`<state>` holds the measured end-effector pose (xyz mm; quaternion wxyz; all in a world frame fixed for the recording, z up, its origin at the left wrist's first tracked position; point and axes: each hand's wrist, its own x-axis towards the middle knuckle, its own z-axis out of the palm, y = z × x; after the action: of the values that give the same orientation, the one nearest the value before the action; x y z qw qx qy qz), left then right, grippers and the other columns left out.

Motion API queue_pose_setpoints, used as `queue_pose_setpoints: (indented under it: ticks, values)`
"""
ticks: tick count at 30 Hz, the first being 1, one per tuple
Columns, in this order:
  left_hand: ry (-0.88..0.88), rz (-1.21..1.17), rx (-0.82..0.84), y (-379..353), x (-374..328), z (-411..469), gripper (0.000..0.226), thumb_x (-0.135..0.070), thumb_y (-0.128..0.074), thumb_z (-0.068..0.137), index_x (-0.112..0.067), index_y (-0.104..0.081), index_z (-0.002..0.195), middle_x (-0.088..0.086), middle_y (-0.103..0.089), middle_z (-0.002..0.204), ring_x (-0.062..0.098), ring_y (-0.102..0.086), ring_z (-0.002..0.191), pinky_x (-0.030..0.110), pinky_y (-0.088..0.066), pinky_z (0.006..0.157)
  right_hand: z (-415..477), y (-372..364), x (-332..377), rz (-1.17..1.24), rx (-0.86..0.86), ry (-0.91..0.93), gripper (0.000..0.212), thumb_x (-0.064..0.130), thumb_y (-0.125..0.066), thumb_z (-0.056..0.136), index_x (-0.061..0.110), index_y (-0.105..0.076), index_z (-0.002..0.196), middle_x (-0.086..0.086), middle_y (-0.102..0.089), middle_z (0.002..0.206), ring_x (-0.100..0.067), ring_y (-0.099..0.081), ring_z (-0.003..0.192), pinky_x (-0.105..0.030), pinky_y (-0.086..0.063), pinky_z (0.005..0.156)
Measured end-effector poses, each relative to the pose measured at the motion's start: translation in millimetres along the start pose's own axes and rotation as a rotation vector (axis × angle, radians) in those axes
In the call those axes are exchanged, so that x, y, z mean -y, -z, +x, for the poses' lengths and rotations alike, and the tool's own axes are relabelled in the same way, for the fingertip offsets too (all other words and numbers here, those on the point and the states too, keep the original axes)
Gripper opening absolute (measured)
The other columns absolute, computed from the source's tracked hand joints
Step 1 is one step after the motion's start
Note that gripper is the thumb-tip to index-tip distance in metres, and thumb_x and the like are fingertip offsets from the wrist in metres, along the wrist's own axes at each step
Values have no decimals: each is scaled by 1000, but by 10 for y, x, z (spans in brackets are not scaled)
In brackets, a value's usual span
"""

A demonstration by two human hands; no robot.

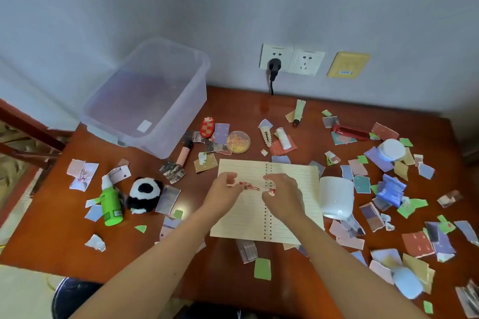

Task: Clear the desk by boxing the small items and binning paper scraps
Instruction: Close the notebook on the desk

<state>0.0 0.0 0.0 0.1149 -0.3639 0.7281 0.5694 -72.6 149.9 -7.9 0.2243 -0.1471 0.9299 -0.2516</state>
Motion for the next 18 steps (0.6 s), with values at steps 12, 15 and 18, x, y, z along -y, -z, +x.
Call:
queue_pose_setpoints:
  ticks: [12,15,18]
  values:
    - [147,277,-50,79,161,247,62,-24,-54,90,-16,-27,146,7,-25,146,27,-28,135,42,-33,110,92,-251,56,-284,-59,-93,31,21,-61,90,31,-60,119,3,-52,117,-17,-44,109,-30,-43,93]
    - [160,297,-18,108,127,301,62,-24,-53,90,-15,-28,146,8,-28,145,28,-32,133,43,-35,108,114,-254,69,-336,-47,-103,24,18,-57,92,27,-63,114,2,-52,112,-16,-44,103,-29,-47,89]
    - [234,222,-29,143,58,372,54,-24,-52,90,-15,-36,141,10,-34,140,29,-36,128,39,-37,103,153,-221,59,-256,-42,-135,23,16,-55,93,23,-63,114,2,-57,114,-15,-47,103,-27,-49,83]
